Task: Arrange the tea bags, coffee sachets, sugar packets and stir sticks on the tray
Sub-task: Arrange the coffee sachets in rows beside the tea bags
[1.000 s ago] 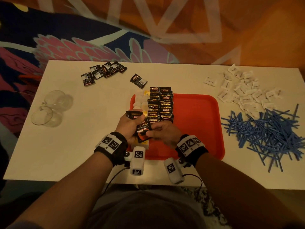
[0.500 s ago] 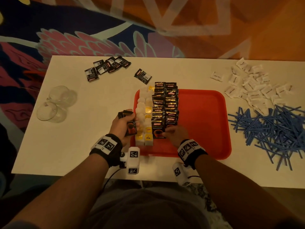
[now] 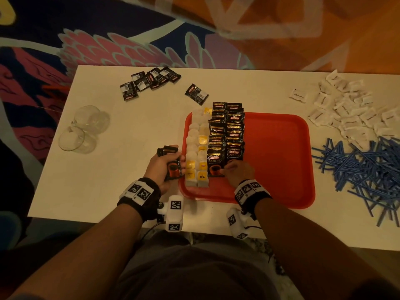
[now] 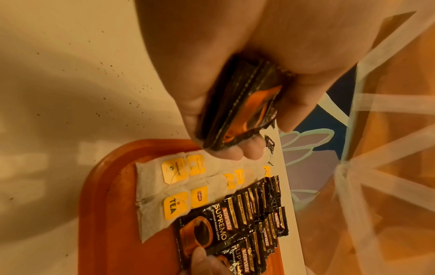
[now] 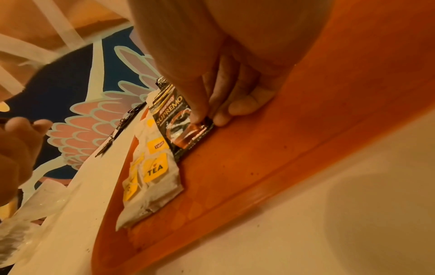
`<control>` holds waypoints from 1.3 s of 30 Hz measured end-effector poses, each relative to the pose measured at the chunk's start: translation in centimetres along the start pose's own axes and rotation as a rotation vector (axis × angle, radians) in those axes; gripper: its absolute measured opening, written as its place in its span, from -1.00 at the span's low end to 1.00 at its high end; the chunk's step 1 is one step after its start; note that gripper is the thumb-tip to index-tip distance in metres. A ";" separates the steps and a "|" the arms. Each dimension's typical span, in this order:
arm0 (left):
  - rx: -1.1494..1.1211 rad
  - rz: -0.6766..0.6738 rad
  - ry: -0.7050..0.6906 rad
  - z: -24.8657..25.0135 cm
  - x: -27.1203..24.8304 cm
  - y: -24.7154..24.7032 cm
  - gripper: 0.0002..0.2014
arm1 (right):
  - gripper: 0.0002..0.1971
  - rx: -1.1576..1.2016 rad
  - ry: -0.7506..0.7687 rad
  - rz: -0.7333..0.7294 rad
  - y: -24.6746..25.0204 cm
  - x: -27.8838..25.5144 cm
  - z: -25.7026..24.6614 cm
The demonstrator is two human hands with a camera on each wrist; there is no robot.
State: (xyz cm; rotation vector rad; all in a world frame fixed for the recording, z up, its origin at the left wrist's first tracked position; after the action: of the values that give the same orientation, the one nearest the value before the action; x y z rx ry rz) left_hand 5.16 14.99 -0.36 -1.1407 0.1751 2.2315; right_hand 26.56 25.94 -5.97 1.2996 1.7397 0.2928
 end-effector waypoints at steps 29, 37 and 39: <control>0.309 -0.118 -0.267 1.5 -1.1 -6.8 -0.68 | -0.90 0.466 0.259 -0.238 2.6 -4.5 -8.2; 0.282 -0.065 -0.150 1.0 -0.7 -6.5 -0.88 | -0.87 0.310 0.320 -0.225 2.9 -4.3 -7.4; 0.296 -0.064 -0.145 0.7 -0.7 -6.4 -0.88 | -0.85 0.315 0.330 -0.243 2.8 -4.7 -7.3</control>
State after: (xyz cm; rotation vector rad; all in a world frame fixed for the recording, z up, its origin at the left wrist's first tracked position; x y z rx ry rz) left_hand 8.75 20.06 1.64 -0.8124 0.3890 2.1352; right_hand 22.80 25.42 2.30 1.2921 2.2738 0.0977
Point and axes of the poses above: each hand's wrist, its own x-axis towards the middle knuckle, its own y-axis out of the back of the hand, z = x × y, the point moved 7 cm from there along x, towards the middle knuckle, and after that the axes turned 8 degrees about z, right-handed, at the moved point
